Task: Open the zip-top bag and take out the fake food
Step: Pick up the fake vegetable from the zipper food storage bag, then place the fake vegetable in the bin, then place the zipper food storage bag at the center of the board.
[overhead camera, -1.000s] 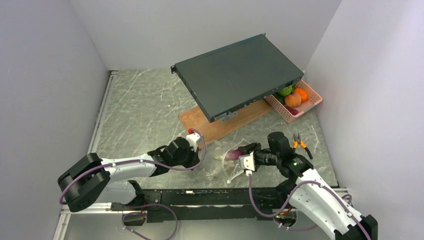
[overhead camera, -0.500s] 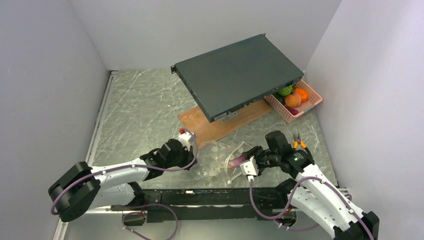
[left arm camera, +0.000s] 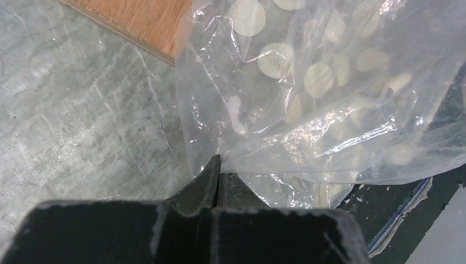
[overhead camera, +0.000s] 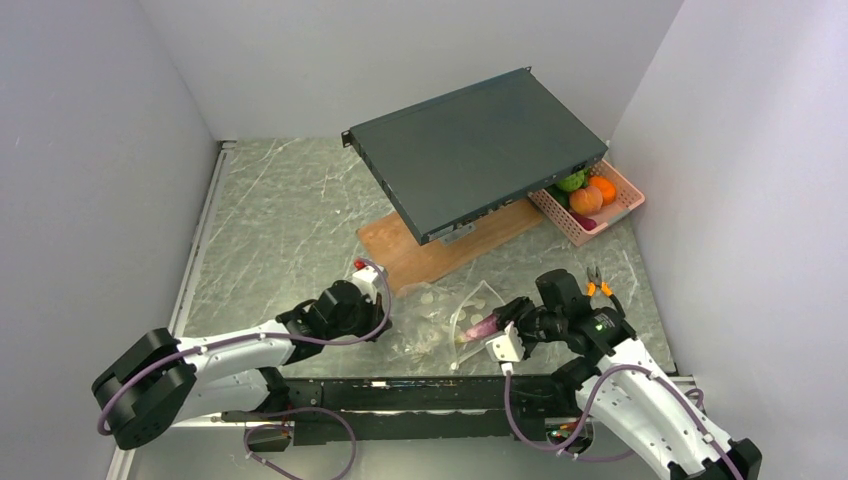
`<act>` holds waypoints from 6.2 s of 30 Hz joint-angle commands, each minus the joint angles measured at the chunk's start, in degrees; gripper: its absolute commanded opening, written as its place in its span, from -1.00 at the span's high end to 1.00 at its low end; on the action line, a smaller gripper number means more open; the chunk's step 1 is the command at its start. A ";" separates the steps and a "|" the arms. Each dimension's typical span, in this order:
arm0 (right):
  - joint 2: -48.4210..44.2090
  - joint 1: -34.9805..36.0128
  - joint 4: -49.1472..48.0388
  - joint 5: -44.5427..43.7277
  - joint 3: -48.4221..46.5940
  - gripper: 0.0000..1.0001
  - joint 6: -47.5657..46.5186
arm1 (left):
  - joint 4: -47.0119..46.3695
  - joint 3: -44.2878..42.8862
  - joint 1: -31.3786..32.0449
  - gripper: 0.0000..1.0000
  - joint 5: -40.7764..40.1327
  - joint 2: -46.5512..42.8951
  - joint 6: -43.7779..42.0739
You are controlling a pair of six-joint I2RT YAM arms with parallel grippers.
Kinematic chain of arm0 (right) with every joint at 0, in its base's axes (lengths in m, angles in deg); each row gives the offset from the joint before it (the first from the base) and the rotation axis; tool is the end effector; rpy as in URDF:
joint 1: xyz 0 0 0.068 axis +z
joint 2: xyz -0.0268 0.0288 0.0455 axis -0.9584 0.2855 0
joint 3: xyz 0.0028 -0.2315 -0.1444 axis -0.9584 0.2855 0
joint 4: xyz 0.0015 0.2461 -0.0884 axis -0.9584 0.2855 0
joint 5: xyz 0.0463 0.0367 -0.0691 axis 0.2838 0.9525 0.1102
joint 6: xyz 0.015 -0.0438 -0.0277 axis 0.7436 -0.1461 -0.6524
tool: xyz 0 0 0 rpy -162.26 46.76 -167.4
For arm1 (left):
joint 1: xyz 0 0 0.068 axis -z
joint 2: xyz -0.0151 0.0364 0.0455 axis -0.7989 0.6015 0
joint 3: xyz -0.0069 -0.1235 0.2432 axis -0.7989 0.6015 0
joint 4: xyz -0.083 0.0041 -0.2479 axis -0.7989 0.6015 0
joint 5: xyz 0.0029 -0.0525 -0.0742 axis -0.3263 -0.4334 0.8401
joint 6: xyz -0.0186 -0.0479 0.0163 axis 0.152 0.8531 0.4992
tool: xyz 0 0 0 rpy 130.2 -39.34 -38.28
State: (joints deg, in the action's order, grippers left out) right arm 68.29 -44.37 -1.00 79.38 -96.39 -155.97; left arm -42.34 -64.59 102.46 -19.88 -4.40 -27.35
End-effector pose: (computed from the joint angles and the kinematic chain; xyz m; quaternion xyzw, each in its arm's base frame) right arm 0.0916 0.0715 0.2134 -0.8338 0.3952 0.0653 0.3799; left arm 0.1301 -0.1550 0.1516 0.1640 0.8748 -0.3094 0.3349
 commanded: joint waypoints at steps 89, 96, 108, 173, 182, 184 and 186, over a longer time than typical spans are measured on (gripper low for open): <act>48.93 -58.09 -21.33 4.21 -40.74 1.00 90.23 | -1.37 4.91 -5.56 1.00 0.67 -16.72 -4.66; 58.13 -57.38 -19.69 1.42 -50.77 0.99 87.48 | -1.70 3.74 -6.18 1.00 1.15 -14.63 -5.56; 68.33 -56.58 -17.02 -4.11 -62.67 0.94 77.81 | -3.56 1.74 -7.90 1.00 3.81 -9.97 -7.26; 37.64 -57.86 -6.87 7.68 -32.89 -0.62 56.83 | 26.67 -5.36 -15.43 1.00 -23.62 -28.73 -5.76; 30.15 -57.83 -6.48 8.99 -27.51 -0.63 56.70 | 34.25 -10.83 -25.27 0.58 -24.33 -25.28 -2.54; 29.02 -57.77 -6.14 8.87 -27.25 -0.66 56.96 | 35.23 -11.61 -27.63 0.30 -21.91 -23.60 -1.75; 28.11 -57.83 -5.24 9.35 -27.21 -0.69 56.24 | 36.42 -12.21 -29.47 -0.07 -19.83 -22.57 -1.04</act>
State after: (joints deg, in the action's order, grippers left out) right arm 99.00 -101.99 -6.69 86.60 -123.76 -98.25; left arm -9.55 -74.08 76.20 -42.87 -28.97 -30.98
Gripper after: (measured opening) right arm 0.835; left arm 0.376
